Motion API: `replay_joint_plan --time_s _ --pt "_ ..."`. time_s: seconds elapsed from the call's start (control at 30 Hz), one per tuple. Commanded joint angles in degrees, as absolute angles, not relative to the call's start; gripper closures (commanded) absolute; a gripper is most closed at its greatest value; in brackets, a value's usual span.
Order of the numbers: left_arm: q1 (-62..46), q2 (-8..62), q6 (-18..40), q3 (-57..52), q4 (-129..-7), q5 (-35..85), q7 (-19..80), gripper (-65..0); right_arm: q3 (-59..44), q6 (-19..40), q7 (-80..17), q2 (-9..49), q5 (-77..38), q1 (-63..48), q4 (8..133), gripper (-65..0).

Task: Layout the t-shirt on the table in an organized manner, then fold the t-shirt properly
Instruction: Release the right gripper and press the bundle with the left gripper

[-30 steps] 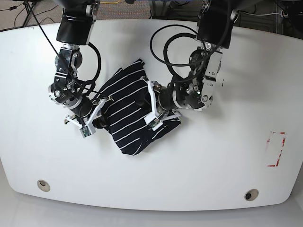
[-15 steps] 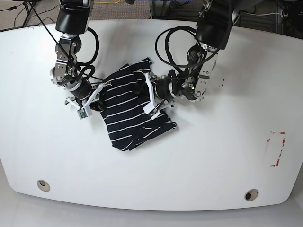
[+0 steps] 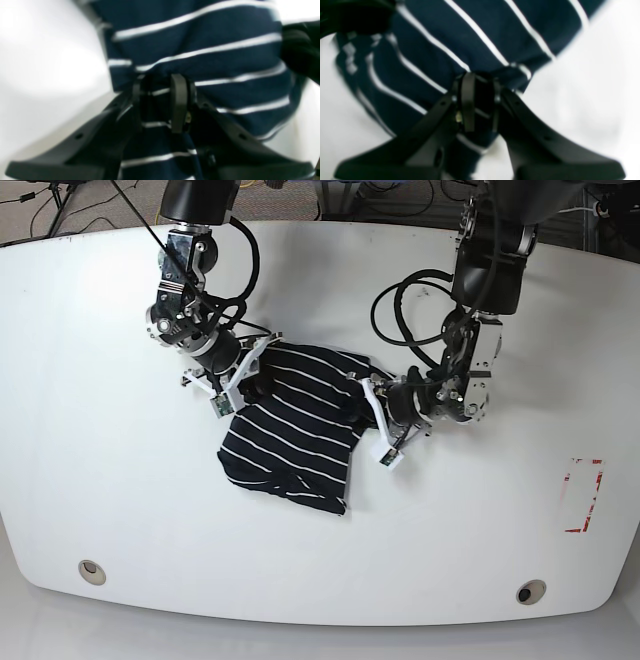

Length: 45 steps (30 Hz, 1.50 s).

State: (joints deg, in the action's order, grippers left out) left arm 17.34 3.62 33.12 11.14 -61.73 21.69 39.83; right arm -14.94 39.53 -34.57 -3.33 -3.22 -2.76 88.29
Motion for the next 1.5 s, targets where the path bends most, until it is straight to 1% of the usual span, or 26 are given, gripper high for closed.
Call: replay_joint_plan --time_s 0.0,0.17,0.33,0.4,0.57,0.63,0.73,0.8,0.93,1.0,1.07,1.2,1.33,1.47 --pt "18.9 5.2 33.0 10.1 -63.1 21.0 41.5 -14.0 -14.0 40.0 -33.3 -3.6 -4.4 -1.8 90.5 -8.7" --pt "19.0 5.7 33.0 9.0 -65.1 21.0 42.9 -14.0 -11.6 40.0 -33.5 -1.6 -4.3 -1.7 92.3 -8.7" --pt "18.9 6.7 33.0 8.8 -68.4 21.0 43.1 -14.0 -11.6 40.0 -33.5 0.0 -4.3 -1.8 94.5 -9.0" --pt "18.3 7.0 33.0 8.7 -70.5 21.0 44.6 -14.0 -11.8 40.0 -33.6 0.4 -4.3 -1.8 95.6 -9.0" --pt "17.7 6.8 33.0 7.3 -78.8 21.0 49.0 -14.0 -11.9 40.0 -37.1 2.7 -4.3 -1.8 99.2 -8.9" --pt "17.6 6.5 33.0 5.9 -83.9 21.0 50.4 -14.0 -11.9 40.0 -39.0 3.6 -4.3 -1.7 101.2 -8.9" --pt "17.6 6.2 32.7 5.8 -88.0 20.7 50.4 -14.0 -11.9 40.0 -39.5 3.6 -4.3 -1.7 103.1 -8.9" --pt "18.0 4.6 32.1 6.3 -89.5 20.2 50.0 -14.0 -11.9 40.0 -39.5 3.7 -4.3 -1.7 104.1 -8.7" --pt "18.2 1.7 28.3 9.0 -89.4 17.1 46.7 -14.0 -12.9 40.0 -39.5 3.7 -4.3 -1.7 104.5 -8.7" --pt "18.3 -0.1 26.3 12.3 -88.2 14.4 43.0 -14.3 -14.1 40.0 -39.5 3.7 -4.3 -1.7 104.5 -8.7" --pt "18.9 -1.7 25.4 15.8 -85.8 11.7 39.3 -16.4 -15.2 40.0 -39.5 3.7 -4.3 -1.6 104.5 -8.7" --pt "19.1 -4.0 25.0 20.2 -81.5 8.3 34.2 -20.8 -15.9 40.0 -39.5 3.6 -4.3 -1.6 104.4 -8.7" --pt "19.0 -7.6 25.0 21.3 -74.4 4.2 29.5 -21.0 -16.0 40.0 -39.5 3.7 -4.3 -0.9 104.4 -8.7" --pt "18.9 -8.8 25.0 21.2 -66.7 2.6 25.7 -21.0 -16.1 40.0 -39.5 3.9 -4.3 -1.2 104.4 -8.7"
